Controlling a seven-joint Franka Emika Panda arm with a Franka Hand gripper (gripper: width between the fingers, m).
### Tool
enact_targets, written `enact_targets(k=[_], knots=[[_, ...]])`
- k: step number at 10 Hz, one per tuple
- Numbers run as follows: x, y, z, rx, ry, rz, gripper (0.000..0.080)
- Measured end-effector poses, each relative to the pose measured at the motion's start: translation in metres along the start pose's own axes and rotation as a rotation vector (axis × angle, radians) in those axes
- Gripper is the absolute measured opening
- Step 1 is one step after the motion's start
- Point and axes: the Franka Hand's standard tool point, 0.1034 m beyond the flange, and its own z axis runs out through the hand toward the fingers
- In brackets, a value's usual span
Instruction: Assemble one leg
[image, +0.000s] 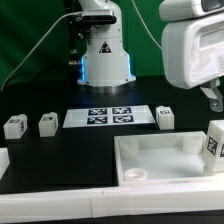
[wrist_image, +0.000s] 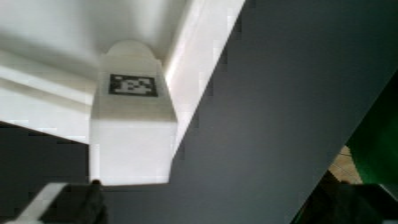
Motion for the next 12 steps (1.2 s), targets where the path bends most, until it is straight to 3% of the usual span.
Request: enact_targets(k=[2, 3, 6, 12], knots=[[0.010, 0.019, 0.013, -0.094, 0.000, -0.019, 0.0649], [0.016, 0.026, 0.017, -0.112, 0.001, -0.010, 0.0649], [0.009, 0.041, 0.028, -0.115, -0.010, 0.006, 0.0649], [-0.003, 0.046, 0.048, -0.097, -0.034, 0.016, 0.0649]])
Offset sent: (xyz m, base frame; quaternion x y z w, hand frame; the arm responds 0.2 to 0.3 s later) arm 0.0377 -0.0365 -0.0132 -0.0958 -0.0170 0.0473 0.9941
